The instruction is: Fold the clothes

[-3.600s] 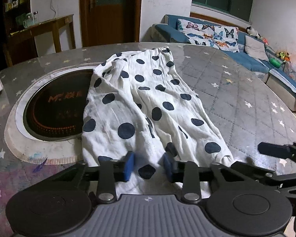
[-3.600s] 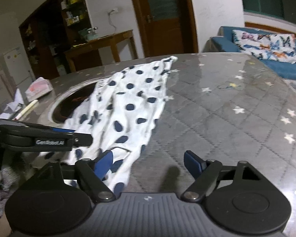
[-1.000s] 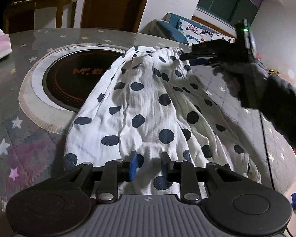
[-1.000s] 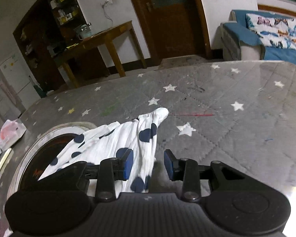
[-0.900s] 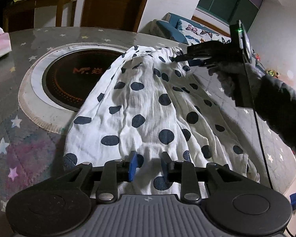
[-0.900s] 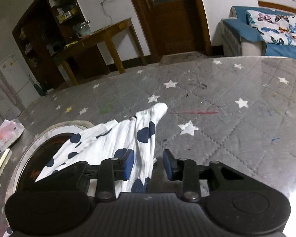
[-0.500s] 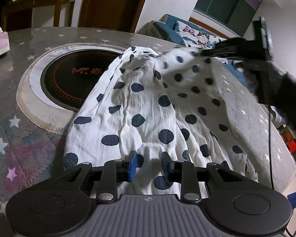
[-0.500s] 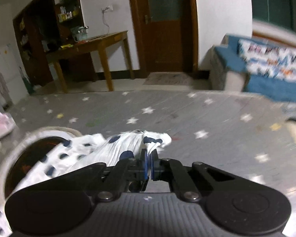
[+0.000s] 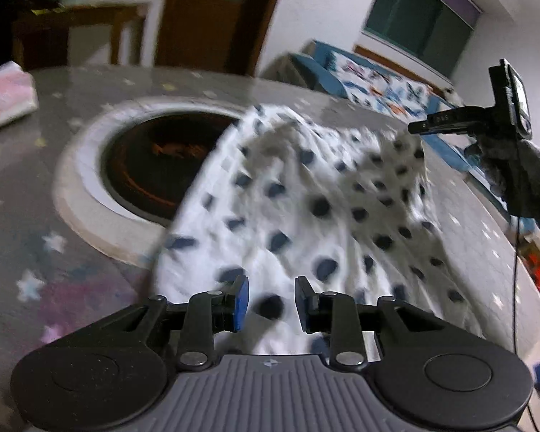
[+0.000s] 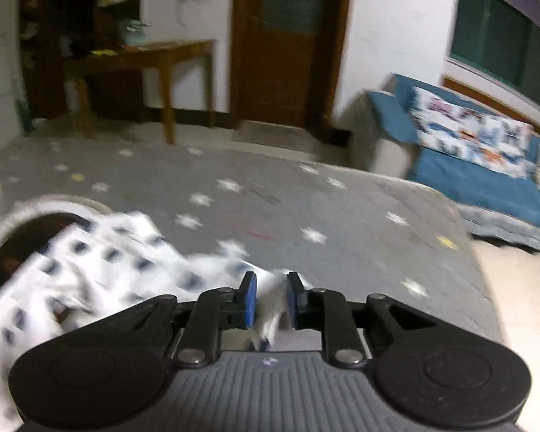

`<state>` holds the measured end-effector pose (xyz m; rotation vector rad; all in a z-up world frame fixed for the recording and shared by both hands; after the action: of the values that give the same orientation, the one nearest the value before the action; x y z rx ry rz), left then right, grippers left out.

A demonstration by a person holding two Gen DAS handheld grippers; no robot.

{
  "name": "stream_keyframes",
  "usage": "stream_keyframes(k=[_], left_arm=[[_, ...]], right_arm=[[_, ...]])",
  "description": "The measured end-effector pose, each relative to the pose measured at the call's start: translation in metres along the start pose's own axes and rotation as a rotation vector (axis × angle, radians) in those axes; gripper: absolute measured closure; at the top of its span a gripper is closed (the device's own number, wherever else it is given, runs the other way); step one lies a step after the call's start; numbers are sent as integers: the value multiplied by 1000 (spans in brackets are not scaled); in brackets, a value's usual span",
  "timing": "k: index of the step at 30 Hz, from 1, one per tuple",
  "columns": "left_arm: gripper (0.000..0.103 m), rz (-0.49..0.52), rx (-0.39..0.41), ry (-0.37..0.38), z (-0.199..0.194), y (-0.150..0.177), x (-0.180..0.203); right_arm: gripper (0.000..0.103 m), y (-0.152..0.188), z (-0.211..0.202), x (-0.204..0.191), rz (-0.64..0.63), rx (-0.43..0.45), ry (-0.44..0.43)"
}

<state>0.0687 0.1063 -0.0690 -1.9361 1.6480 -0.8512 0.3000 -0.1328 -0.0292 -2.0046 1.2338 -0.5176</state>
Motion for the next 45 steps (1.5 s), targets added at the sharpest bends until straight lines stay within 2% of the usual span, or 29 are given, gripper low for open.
stream_keyframes(k=[2,6,7,10,13,17,19,22,23,28,32,34,37,41,45], left_arm=[[71,-11,20,-50,-1,-5,-10],[63,-12,26,-125,0,-6,-24],[61,-9,24,-142,0,-6,-27],[54,-4,15,-178,3,-2,-35],[54,5,6,-192,7,1,-38],[56,15,3,-187,12,4,-40],[65,26,10,-185,13,4,-40],[88,26,16,-183,13,4,-40],[92,21,16,-182,12,4,-41],[98,-7,23,-184,8,4,-44],[98,-44,38,-233,0,4,-52],[98,-62,33,-250,-3,5,-57],[96,-71,21,-265,-5,7,-59],[92,-75,21,-270,-7,5,-61],[91,-77,50,-259,-12,-3,-61]], right_arm=[[82,-12,12,-25,-18,6,-72],[76,-23,52,-73,-31,-46,-205],[71,-24,63,-83,-31,-66,-230],[67,-23,92,-101,-22,-123,-255],[67,-19,112,-109,-14,-174,-262],[67,-21,129,-117,-63,-193,-232],[67,-27,137,-121,-66,-193,-226],[67,-36,150,-128,-86,-184,-213],[67,-40,155,-131,-92,-179,-211],[67,-59,181,-158,-111,-162,-236],[67,-73,198,-186,-125,-140,-300],[58,-79,206,-200,-136,-127,-344],[58,-87,203,-211,-117,-116,-387],[58,-98,170,-196,-115,-79,-405],[58,-93,130,-147,-114,-71,-332]])
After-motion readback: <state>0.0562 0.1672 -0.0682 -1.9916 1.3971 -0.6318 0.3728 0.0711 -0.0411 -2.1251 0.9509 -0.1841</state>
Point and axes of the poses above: each gripper's, at about its wrist camera, not at the fingertips, and z roughly the way its jaws point, x to its right, y to its underside, the point moved 8 cm from there along z, roughly the way its jaws point, and after that the axes turned 7 degrees about -y, right-handed, at the moved point
